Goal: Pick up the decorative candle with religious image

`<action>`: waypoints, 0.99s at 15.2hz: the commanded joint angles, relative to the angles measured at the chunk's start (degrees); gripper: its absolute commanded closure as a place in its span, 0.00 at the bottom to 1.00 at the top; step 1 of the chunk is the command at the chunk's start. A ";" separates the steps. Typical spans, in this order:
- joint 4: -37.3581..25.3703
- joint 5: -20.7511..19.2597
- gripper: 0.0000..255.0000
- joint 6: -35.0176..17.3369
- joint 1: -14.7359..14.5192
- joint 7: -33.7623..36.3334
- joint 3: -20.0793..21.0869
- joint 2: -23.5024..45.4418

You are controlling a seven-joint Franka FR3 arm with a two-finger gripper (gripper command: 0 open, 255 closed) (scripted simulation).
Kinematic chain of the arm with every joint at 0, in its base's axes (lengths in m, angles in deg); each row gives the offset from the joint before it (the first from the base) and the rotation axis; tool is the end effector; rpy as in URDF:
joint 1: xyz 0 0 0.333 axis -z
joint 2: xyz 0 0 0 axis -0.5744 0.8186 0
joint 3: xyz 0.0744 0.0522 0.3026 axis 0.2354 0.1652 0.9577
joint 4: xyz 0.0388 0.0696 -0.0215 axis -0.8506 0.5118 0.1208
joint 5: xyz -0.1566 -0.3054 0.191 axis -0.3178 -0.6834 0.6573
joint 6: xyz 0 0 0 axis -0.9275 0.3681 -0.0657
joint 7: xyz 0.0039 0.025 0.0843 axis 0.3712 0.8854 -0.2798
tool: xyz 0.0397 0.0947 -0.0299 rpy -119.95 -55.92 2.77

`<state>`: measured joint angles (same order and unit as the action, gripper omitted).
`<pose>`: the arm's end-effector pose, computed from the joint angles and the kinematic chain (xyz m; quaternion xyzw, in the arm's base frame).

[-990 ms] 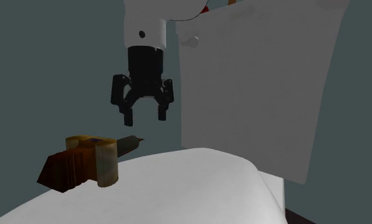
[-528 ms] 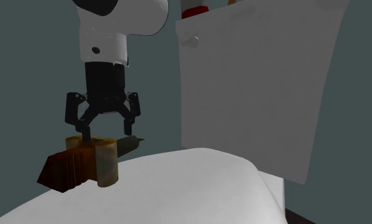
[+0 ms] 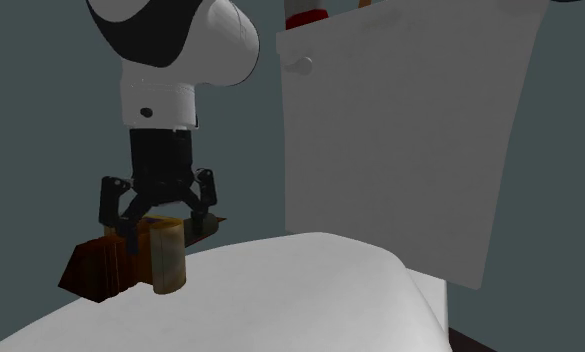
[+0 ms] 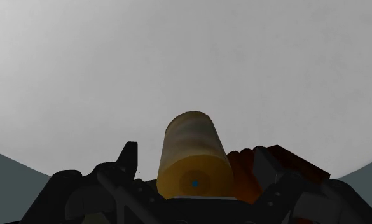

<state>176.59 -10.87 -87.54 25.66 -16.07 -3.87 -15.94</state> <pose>0.4795 0.2846 0.4618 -0.9951 -0.0942 0.0207 0.0229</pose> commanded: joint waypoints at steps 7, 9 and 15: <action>0.46 0.04 1.00 -0.42 -0.03 0.03 0.03 -0.10; 0.45 0.03 1.00 -0.41 -0.03 0.03 0.03 -0.10; -1.92 0.20 1.00 2.53 0.05 -0.02 -0.04 -0.70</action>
<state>175.18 -10.77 -85.76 25.64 -15.99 -3.86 -16.32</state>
